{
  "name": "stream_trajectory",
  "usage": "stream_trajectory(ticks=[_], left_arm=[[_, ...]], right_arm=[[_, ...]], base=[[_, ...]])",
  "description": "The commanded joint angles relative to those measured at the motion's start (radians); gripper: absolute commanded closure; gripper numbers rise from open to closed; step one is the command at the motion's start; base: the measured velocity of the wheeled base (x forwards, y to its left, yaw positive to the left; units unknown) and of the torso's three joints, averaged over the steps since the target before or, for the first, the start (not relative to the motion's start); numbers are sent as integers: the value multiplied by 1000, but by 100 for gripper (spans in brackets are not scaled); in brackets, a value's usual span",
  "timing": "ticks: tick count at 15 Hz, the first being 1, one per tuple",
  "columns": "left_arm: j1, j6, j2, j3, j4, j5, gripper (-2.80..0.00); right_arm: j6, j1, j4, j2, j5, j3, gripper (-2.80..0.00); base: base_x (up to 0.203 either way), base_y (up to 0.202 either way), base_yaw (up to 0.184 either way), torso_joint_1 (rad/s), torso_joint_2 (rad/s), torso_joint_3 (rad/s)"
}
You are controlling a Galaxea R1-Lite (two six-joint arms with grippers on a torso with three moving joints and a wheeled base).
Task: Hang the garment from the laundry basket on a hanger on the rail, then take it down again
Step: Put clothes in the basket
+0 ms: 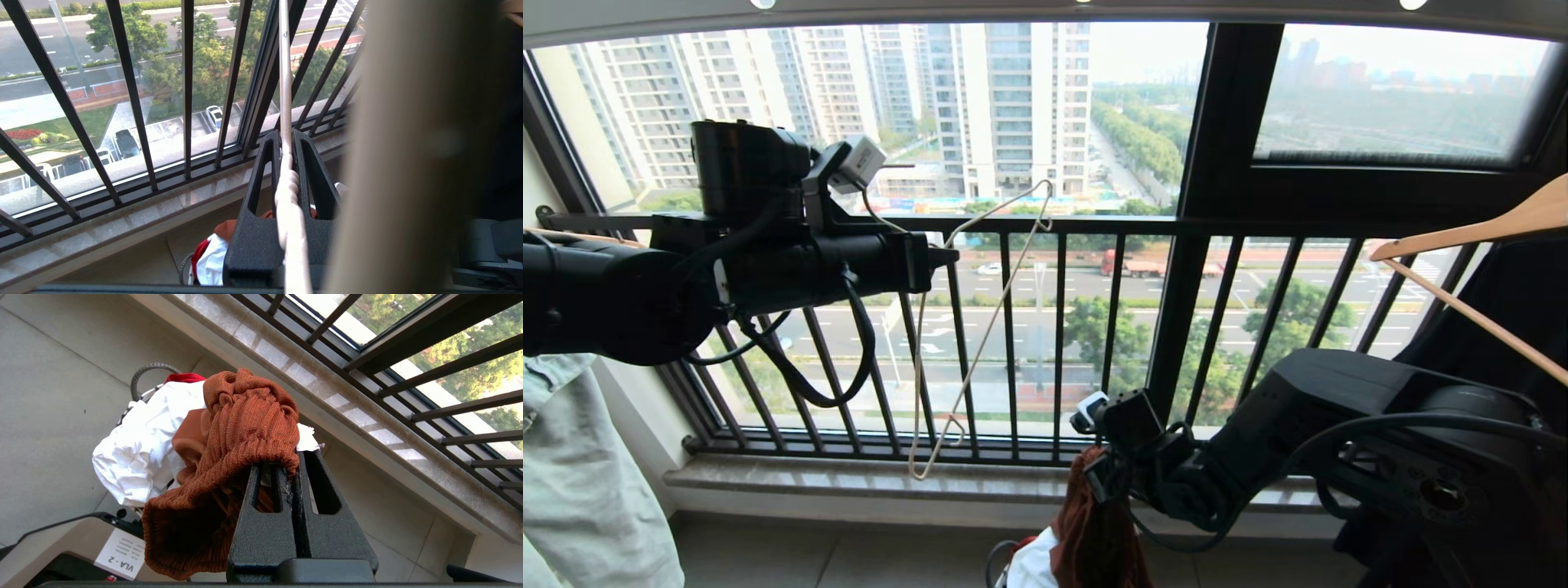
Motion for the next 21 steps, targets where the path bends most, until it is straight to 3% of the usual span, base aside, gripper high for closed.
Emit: stream_trajectory(ticks=[1,16,19,20,21], left_arm=[[0,0,3,-1,-3,-1,0],[-2,0,-3,0,-3,-1,0],[-2,-1,-8,0,1,-1,0],[-2,0,-11,2,1,-1,0],[-2,0,-14,2,0,1,0]], right_arm=[[-2,5,4,2,6,6,0],[-59,9,179,18,64,-77,0],[-110,12,186,19,64,-86,0],[-130,12,190,28,64,-100,-280],[-134,12,237,29,64,-123,-280]], base=[[0,0,0,0,0,0],[0,0,0,0,0,0],[0,0,0,0,0,0],[0,0,0,0,0,0],[0,0,0,0,0,0]])
